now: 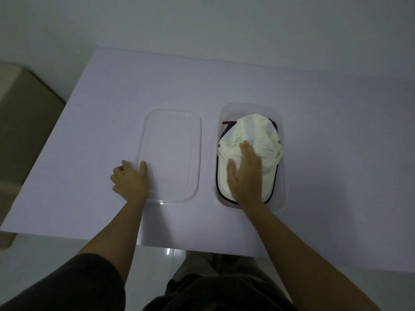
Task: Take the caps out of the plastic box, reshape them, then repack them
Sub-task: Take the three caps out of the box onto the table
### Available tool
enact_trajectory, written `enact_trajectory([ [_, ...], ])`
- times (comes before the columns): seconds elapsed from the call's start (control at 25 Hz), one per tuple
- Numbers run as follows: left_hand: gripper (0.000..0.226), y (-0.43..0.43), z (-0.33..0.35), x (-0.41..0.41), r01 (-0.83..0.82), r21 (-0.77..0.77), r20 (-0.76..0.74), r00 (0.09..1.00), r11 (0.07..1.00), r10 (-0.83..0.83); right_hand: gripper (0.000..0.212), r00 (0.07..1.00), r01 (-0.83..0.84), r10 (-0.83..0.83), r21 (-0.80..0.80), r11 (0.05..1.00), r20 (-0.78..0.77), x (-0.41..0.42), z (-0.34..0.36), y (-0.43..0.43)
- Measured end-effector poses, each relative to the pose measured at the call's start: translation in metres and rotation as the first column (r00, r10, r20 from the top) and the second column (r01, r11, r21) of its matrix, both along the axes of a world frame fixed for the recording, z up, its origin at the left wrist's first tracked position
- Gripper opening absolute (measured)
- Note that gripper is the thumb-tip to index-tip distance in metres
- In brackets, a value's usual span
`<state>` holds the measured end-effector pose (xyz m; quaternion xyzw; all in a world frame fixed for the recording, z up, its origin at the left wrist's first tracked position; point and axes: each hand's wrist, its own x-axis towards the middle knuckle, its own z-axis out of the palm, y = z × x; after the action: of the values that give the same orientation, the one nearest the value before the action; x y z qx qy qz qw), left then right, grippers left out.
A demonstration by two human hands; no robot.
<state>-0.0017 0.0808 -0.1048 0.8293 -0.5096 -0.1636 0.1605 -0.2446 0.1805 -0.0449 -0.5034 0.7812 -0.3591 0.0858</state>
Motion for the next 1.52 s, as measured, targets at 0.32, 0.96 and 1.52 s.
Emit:
enact_trajectory([
  [0.32, 0.049, 0.020, 0.049, -0.134, 0.439, -0.310, -0.369, 0.762, 0.843, -0.533, 0.053, 0.973, 0.217, -0.142, 0.501, 0.838, -0.184, -0.094, 0.012, -0.029],
  [0.96, 0.042, 0.027, 0.047, -0.178, 0.533, -0.184, -0.353, 0.748, 0.826, -0.562, 0.036, 0.846, 0.520, -0.523, -0.380, 0.765, 0.104, -0.192, 0.093, -0.033],
  [1.52, 0.043, 0.027, 0.046, -0.182, 0.519, -0.149, -0.338, 0.773, 0.841, -0.537, 0.033, 0.739, 0.642, -0.646, 0.090, 0.762, 0.192, -0.303, 0.005, -0.028],
])
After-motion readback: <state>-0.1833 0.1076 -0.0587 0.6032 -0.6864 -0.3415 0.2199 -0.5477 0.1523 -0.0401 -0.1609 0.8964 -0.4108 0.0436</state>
